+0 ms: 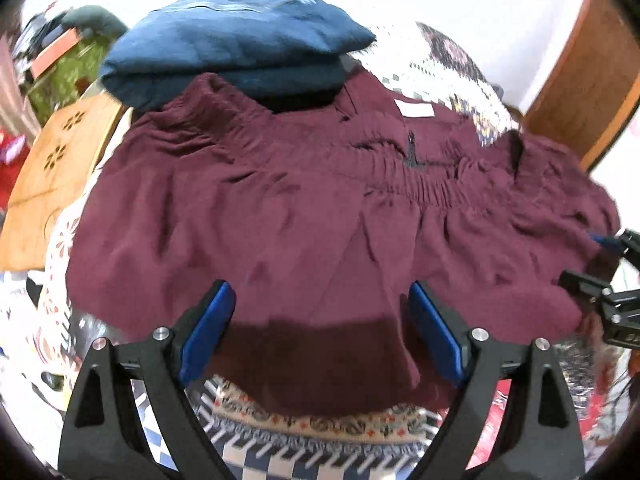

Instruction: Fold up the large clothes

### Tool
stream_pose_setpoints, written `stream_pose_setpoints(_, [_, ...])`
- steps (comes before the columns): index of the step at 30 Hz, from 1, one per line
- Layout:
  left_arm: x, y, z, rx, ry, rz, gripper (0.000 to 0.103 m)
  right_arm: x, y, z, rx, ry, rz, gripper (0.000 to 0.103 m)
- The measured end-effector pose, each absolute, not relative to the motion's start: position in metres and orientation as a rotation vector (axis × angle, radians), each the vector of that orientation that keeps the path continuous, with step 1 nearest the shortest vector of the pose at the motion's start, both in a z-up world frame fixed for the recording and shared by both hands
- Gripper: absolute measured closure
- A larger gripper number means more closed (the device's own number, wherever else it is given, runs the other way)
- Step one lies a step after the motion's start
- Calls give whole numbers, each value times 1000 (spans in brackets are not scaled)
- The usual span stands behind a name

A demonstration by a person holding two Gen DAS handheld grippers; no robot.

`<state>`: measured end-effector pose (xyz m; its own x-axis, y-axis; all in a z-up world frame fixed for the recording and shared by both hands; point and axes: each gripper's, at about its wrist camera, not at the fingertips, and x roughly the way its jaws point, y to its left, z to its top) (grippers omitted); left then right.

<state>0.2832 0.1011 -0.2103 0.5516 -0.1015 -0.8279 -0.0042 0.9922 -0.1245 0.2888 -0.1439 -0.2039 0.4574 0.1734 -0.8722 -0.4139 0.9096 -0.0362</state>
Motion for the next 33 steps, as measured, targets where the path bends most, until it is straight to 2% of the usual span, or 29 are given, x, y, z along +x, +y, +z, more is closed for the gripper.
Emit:
stream_pose_setpoints(5, [261, 154, -194, -405, 953, -67, 14, 285, -137, -185, -227, 986, 383, 36])
stream_pose_setpoints(9, [250, 194, -195, -535, 928, -3, 14, 283, -127, -175, -214, 952, 409, 36])
stream_pose_setpoints(15, [237, 227, -234, -727, 988, -3, 14, 283, -111, -185, -235, 971, 430, 36])
stream_pose_setpoints(22, [259, 247, -277, -1061, 928, -90, 14, 284, -110, -199, -225, 1021, 442, 36])
stream_pose_setpoints(30, [292, 255, -282, -1112, 789, 34, 10, 292, -124, -203, -126, 1056, 431, 36])
stream_pose_setpoints(31, [293, 253, -281, -1093, 792, 52, 10, 293, -126, -202, -109, 1060, 430, 36])
stream_pose_setpoints(33, [293, 246, -274, -1034, 809, 126, 26, 292, -128, -200, -91, 1063, 425, 36])
